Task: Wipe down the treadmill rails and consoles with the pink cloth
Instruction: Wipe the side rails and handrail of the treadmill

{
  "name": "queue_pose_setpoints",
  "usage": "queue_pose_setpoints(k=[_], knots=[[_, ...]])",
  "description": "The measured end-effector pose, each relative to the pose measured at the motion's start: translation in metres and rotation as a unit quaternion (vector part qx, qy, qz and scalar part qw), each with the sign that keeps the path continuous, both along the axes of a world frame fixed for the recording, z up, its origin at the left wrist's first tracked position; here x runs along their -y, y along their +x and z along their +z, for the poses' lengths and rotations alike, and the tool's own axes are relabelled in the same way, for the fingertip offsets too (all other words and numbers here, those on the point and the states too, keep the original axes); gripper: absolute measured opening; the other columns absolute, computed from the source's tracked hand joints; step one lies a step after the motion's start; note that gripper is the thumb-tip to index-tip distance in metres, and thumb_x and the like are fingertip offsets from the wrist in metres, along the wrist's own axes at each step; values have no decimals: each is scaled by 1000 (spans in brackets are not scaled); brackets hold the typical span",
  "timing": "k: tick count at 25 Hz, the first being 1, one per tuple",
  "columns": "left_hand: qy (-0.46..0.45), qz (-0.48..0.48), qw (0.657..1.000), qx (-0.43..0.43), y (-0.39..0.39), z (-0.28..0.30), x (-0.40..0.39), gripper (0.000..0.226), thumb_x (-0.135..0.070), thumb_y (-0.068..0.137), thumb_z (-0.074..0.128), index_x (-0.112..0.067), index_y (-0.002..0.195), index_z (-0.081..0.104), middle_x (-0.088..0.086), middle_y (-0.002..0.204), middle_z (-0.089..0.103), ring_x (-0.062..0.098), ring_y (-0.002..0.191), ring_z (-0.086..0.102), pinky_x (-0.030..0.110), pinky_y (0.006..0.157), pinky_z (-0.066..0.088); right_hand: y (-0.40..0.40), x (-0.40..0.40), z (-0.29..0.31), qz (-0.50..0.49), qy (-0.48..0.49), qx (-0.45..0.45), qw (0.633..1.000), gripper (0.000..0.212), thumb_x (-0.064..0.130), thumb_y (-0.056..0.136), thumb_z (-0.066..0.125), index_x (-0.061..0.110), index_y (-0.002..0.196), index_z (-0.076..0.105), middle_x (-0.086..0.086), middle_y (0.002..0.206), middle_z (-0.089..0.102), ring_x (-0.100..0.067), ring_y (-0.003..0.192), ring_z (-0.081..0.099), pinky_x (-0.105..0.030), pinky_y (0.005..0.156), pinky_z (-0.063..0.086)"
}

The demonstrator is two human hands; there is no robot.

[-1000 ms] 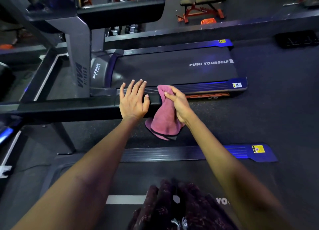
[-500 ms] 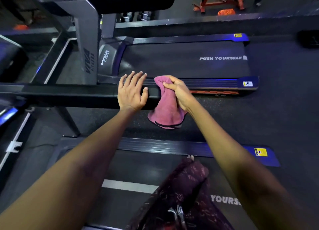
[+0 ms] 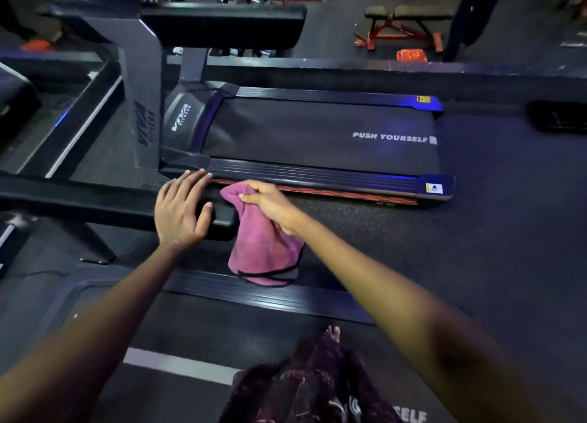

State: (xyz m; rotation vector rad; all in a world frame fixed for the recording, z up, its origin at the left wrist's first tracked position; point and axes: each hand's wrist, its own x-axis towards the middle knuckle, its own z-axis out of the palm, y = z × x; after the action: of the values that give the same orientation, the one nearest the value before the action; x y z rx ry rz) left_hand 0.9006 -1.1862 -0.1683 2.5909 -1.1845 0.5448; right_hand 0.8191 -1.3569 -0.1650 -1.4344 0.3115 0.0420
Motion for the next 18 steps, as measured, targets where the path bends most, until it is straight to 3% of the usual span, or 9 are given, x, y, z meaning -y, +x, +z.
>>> queue_pose_setpoints(k=[3, 6, 10, 13, 18], knots=[[6, 6, 1000, -6, -3, 4, 2, 53, -38, 88, 31, -9, 125, 56, 11, 128, 58, 30, 118, 53, 39, 97, 34, 6, 9, 5, 46, -32, -44, 997, 32, -7, 90, 46, -5, 120, 58, -19, 125, 58, -10, 96, 48, 2, 67, 36], [20, 18, 1000, -14, -5, 5, 4, 55, -39, 88, 30, -8, 124, 57, 11, 128, 58, 31, 118, 53, 39, 96, 35, 20, 19, 16, 112, -74, -43, 990, 30, -5, 89, 51, -3, 118, 60, -19, 122, 60, -9, 96, 48, 1, 67, 36], [38, 32, 998, -29, -2, 7, 5, 57, -41, 87, 29, -8, 124, 56, 12, 128, 58, 32, 118, 53, 40, 96, 34, 24, 22, 7, 128, -6, -44, 991, 32, -2, 89, 52, -1, 120, 58, -12, 112, 61, -12, 100, 50, -9, 83, 39], [41, 36, 998, -35, -5, 8, 6, 58, -41, 86, 29, -7, 125, 55, 13, 129, 56, 30, 121, 49, 41, 98, 34, 33, 17, -5, 119, -9, -70, 990, 33, 4, 90, 52, 3, 122, 58, -8, 120, 60, -11, 106, 49, -20, 95, 37], [92, 90, 988, -82, -4, 13, 10, 63, -49, 87, 28, -15, 138, 41, 11, 145, 39, 27, 135, 33, 42, 109, 18, 34, 17, -4, 78, -33, 4, 996, 26, -2, 82, 63, -2, 109, 62, -5, 98, 57, -10, 93, 48, -5, 72, 36]])
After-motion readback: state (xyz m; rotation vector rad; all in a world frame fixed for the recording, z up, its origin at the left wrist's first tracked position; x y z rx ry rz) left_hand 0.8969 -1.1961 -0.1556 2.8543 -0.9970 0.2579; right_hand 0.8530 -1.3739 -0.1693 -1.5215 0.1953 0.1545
